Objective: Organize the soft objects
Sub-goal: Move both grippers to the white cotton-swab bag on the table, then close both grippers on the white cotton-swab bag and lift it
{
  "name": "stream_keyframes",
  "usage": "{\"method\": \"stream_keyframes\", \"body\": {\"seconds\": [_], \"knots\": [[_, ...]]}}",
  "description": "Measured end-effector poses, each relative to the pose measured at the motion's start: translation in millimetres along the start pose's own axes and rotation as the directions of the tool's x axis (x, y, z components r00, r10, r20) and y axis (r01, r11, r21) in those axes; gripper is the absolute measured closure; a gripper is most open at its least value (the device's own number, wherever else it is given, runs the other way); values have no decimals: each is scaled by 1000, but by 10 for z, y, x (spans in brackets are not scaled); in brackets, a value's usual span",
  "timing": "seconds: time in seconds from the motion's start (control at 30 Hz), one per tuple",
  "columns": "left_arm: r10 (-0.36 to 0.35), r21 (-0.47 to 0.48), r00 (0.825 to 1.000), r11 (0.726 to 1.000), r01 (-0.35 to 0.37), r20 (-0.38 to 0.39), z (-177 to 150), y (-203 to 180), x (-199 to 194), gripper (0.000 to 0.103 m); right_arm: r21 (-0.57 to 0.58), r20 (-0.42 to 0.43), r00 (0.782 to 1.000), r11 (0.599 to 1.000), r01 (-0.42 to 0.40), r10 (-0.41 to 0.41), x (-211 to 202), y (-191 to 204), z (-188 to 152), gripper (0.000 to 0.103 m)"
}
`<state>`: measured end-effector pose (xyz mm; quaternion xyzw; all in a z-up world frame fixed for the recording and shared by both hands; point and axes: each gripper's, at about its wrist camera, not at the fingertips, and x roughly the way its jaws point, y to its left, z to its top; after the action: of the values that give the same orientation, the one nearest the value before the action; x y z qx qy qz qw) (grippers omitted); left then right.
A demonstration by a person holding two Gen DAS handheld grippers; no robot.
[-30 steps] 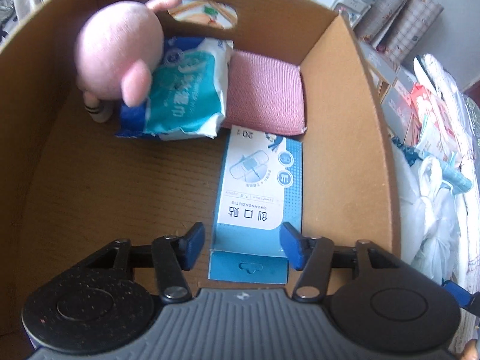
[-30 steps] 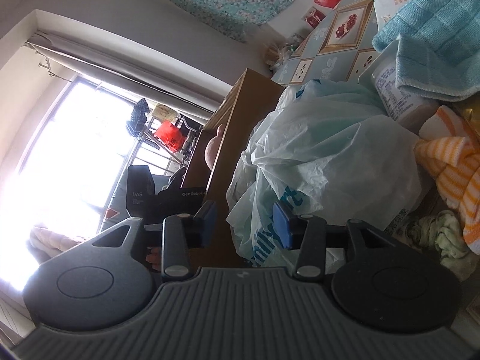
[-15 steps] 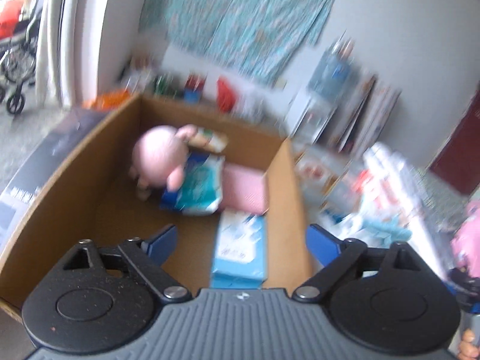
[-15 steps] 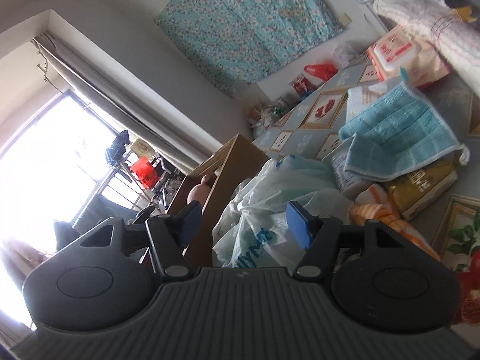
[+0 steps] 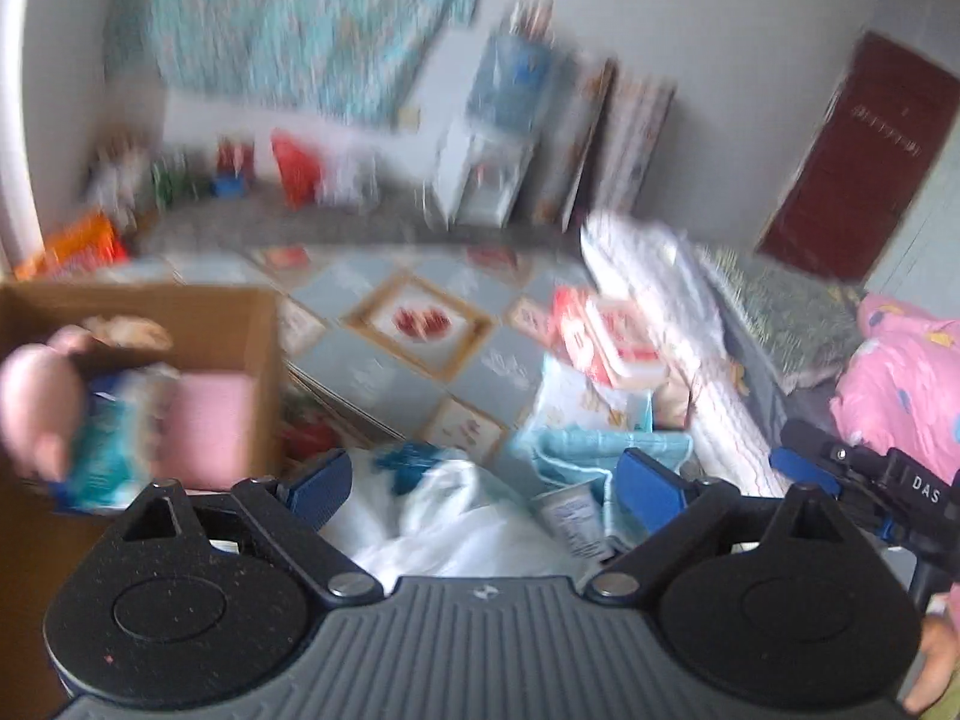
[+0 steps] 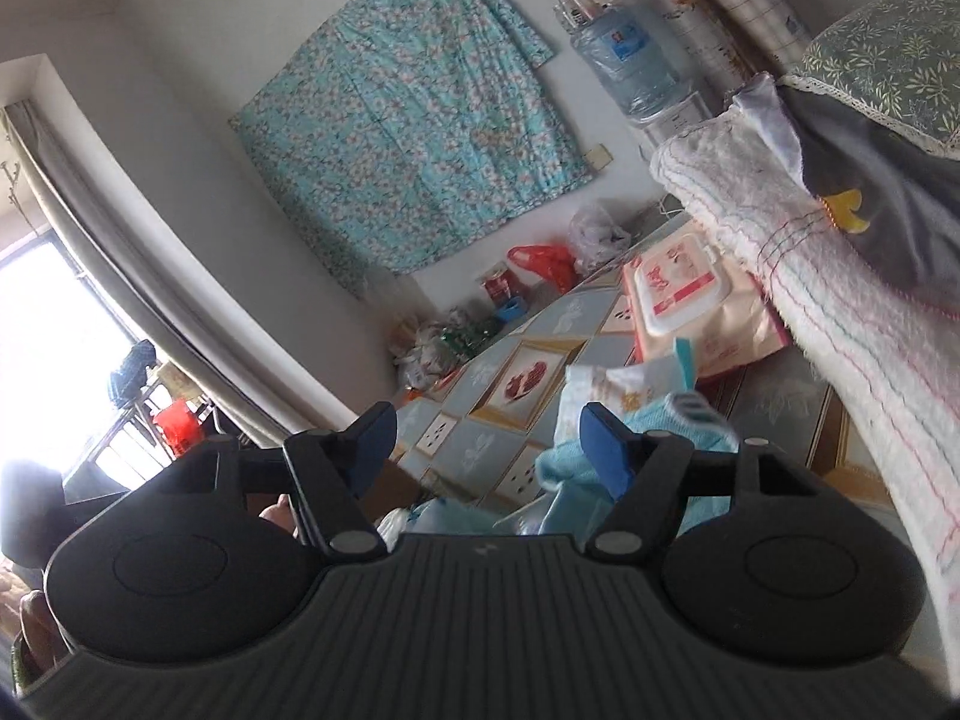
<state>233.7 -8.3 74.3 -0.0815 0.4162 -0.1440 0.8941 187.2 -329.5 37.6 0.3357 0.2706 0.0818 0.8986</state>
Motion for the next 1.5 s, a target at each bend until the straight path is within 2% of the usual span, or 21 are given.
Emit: {"method": "stream_keyframes", "body": {"seconds": [0.1, 0.2, 0.3, 0.43, 0.57, 0.67, 0.77, 0.87, 0.9, 0.97, 1.03, 1.07, 1.2, 1.5], "knots": [[42, -22, 994, 999, -45, -103, 187, -173, 577, 9, 42, -32, 999, 998, 43, -42, 381, -236, 73, 35], [37, -58, 982, 997, -49, -187, 333, -256, 1114, 11, 96, -78, 994, 992, 81, -74, 758, -491, 92, 35], [15, -134, 963, 990, -53, -269, 437, -233, 1579, 13, 139, -117, 989, 984, 110, -94, 1064, -708, 85, 35], [-8, -157, 955, 987, -40, -295, 532, -282, 1987, 13, 190, -155, 986, 977, 93, -64, 1338, -922, 63, 35], [-52, -141, 953, 990, 10, -299, 571, -380, 2204, 14, 238, -175, 985, 970, 43, -1, 1505, -1072, 44, 37], [-70, -166, 946, 986, 17, -316, 590, -406, 2353, 21, 259, -180, 983, 966, 22, 26, 1558, -1129, 20, 42], [-86, -208, 934, 978, 12, -347, 591, -400, 2483, 33, 261, -184, 982, 965, 19, 30, 1618, -1161, -11, 45], [-103, -244, 927, 970, 13, -361, 573, -386, 2568, 36, 254, -199, 980, 967, 28, 24, 1671, -1181, -51, 46], [-108, -250, 925, 968, 15, -363, 568, -390, 2585, 40, 254, -204, 979, 967, 28, 26, 1703, -1184, -65, 49], [-103, -242, 927, 970, 14, -360, 560, -417, 2590, 44, 248, -214, 976, 969, 22, 32, 1744, -1189, -112, 57], [-115, -246, 930, 969, 28, -348, 560, -437, 2566, 56, 221, -210, 978, 975, 28, 20, 1754, -1147, -118, 66], [-123, -247, 932, 968, 38, -341, 565, -445, 2545, 58, 211, -202, 979, 977, 21, 22, 1753, -1128, -121, 68], [-130, -223, 951, 973, 68, -280, 626, -483, 2364, 60, 166, -158, 986, 986, -21, 47, 1650, -1019, -63, 80], [-193, -196, 974, 966, 167, -122, 746, -586, 1608, 62, 17, -36, 995, 996, -91, 91, 1159, -461, 239, 83]]}}
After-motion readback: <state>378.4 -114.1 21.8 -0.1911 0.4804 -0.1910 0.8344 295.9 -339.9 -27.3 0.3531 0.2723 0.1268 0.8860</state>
